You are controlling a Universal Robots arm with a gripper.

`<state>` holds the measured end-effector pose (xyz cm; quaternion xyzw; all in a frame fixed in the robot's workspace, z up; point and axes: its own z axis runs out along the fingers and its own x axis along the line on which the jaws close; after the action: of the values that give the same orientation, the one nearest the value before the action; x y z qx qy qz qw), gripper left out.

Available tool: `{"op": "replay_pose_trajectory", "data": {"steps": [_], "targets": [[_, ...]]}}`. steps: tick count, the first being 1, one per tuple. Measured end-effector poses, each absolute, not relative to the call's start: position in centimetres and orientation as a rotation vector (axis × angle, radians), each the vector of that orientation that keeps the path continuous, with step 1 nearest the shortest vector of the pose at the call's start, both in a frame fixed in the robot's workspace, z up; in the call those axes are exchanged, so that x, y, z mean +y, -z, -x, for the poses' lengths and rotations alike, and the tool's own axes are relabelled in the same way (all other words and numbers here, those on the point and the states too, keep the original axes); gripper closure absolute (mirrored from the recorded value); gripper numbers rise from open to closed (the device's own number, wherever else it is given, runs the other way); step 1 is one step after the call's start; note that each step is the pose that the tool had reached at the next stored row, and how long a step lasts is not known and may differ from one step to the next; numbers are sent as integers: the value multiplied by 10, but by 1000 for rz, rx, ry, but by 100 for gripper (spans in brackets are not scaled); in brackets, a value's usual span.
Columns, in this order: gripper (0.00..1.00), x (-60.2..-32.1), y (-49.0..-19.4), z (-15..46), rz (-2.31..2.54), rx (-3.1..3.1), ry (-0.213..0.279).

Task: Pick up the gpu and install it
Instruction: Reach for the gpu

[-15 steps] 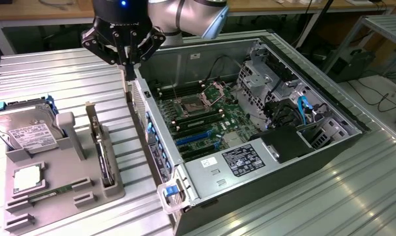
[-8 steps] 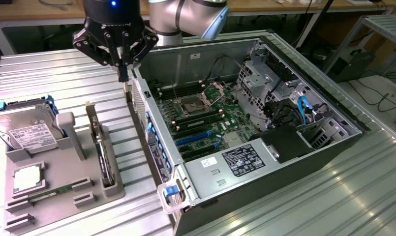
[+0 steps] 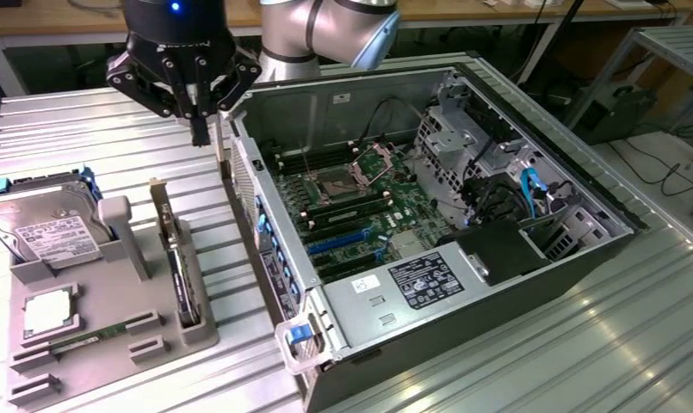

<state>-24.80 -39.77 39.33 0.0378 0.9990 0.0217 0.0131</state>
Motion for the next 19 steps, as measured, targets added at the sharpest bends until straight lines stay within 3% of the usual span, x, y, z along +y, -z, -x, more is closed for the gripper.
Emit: {"op": "replay_pose_trajectory", "data": {"steps": [19], "targets": [[89, -398, -393, 289, -118, 3112, -68]]}}
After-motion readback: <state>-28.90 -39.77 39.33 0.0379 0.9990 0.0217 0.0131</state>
